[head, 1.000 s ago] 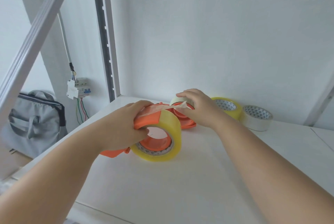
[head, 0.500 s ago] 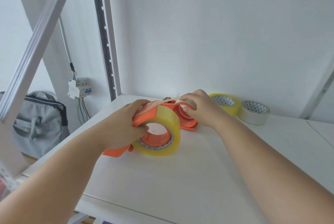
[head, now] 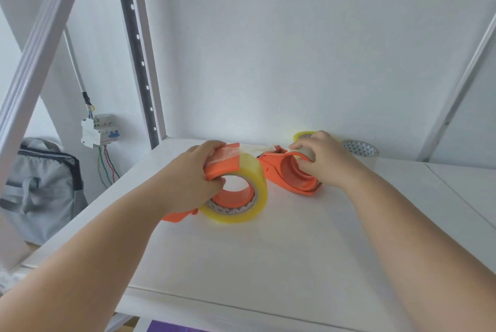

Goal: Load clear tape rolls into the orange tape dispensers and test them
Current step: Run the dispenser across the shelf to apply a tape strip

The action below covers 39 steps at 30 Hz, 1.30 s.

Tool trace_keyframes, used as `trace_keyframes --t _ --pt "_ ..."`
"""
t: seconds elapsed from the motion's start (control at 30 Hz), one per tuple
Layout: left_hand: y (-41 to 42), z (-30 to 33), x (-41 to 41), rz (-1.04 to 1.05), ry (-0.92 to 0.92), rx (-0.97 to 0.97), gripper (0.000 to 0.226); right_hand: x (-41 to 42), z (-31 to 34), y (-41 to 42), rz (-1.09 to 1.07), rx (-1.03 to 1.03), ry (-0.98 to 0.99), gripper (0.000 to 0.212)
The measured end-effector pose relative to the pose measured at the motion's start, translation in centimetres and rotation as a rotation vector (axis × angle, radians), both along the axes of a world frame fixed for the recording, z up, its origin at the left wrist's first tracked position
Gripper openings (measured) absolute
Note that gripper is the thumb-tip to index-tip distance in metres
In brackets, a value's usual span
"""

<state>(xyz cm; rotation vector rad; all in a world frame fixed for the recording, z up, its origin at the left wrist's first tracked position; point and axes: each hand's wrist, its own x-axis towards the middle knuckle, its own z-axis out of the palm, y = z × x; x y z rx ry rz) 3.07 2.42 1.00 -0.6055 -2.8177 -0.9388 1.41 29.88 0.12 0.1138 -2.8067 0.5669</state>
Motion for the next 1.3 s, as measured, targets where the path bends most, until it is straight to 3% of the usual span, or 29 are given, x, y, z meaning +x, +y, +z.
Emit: trace_keyframes --t 0.33,0.9,1.1,1.2,1.3 --pt "2.4 -0.6 -1.8 -0.085 -0.049 0.068 0.056 3.2 1.3 4.2 -0.111 0.022 -0.099 0.029" --pt "7.8 -1.1 -3.4 -0.174 -0.067 0.109 0.056 4.4 1.6 7.1 -0.161 0.094 -0.077 0.024" --pt "9.3 -1.1 -4.0 -0.207 -0.057 0.115 0.057 4.8 3.0 7.6 -0.155 0.157 -0.259 0.053" --pt "9.5 -1.3 -4.2 -0.211 -0.044 0.115 0.057 5.1 4.3 6.3 -0.077 0.263 -0.194 0.066" --pt "9.4 -1.2 -4.4 -0.225 -0.046 0.119 0.053 4.6 4.9 4.0 0.094 0.136 -0.194 0.074"
